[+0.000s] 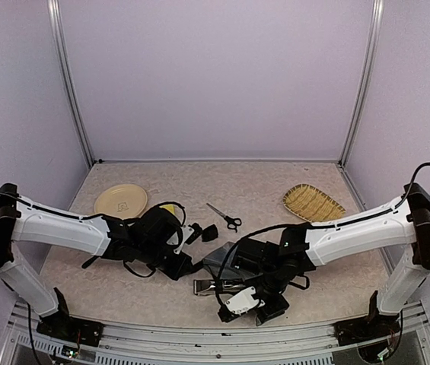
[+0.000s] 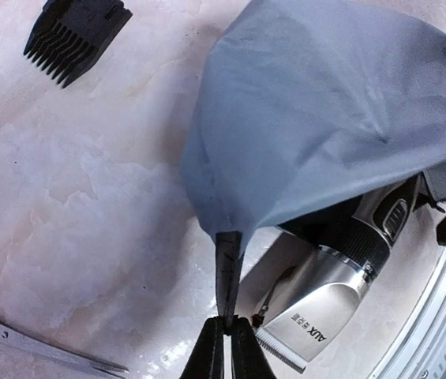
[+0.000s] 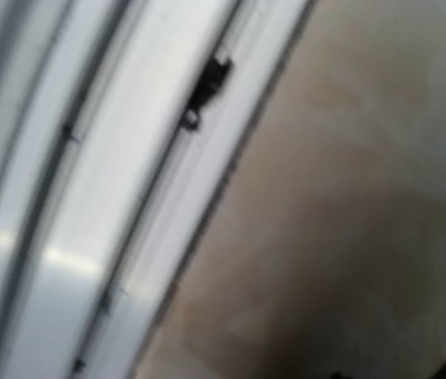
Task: Sort the hair-cutting tools
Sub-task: Adjust the kit bag at the center of the board.
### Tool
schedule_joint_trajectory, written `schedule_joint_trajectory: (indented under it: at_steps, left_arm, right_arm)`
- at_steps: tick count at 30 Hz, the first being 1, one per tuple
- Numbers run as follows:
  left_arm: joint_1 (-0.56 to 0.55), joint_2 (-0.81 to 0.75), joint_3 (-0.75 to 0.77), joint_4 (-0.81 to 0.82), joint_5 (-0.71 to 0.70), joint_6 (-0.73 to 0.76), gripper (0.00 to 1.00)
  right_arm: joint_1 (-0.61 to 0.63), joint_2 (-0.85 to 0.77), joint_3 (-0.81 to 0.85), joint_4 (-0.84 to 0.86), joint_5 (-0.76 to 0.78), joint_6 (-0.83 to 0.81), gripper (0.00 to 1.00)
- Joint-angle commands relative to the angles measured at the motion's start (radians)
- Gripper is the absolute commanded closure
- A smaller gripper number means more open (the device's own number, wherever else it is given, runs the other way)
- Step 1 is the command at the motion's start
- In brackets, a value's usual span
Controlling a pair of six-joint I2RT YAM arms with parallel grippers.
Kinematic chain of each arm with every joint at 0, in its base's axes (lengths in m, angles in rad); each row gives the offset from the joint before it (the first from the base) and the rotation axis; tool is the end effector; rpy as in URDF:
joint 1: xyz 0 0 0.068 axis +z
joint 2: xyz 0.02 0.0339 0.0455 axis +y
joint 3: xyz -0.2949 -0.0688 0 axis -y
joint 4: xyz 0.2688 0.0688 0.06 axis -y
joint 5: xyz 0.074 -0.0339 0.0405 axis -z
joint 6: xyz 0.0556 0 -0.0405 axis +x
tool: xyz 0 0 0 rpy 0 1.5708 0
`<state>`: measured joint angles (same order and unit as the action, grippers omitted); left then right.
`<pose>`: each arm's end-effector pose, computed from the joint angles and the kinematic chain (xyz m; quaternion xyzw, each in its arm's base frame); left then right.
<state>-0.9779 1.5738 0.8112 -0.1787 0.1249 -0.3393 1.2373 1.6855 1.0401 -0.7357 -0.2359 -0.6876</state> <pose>0.1802 -0.2798 0.1617 0.3162 0.8950 -0.2360 0.2080 0.0953 0.3149 0.1669 -0.8176 0.5558 0.1383 0.0587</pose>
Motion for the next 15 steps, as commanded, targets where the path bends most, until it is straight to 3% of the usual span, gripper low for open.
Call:
schedule_joint_trajectory:
  at_steps: [1,8,15]
  left_arm:
    - [-0.034,-0.052,-0.02,-0.022,-0.018,-0.06,1.0]
    - [-0.062,-0.061,-0.03,-0.039,-0.021,-0.087,1.0]
    - [-0.068,-0.062,-0.013,-0.047,-0.06,-0.092,1.0]
  right_arm:
    - [-0.069,-0.044,-0.028,0.026,0.068,-0.014,0.43]
    - [-0.187,-0.108,-0.075,0.096,0.123,-0.1,0.44]
    - [-0.197,-0.157,0.02,0.003,-0.092,-0.128,0.43]
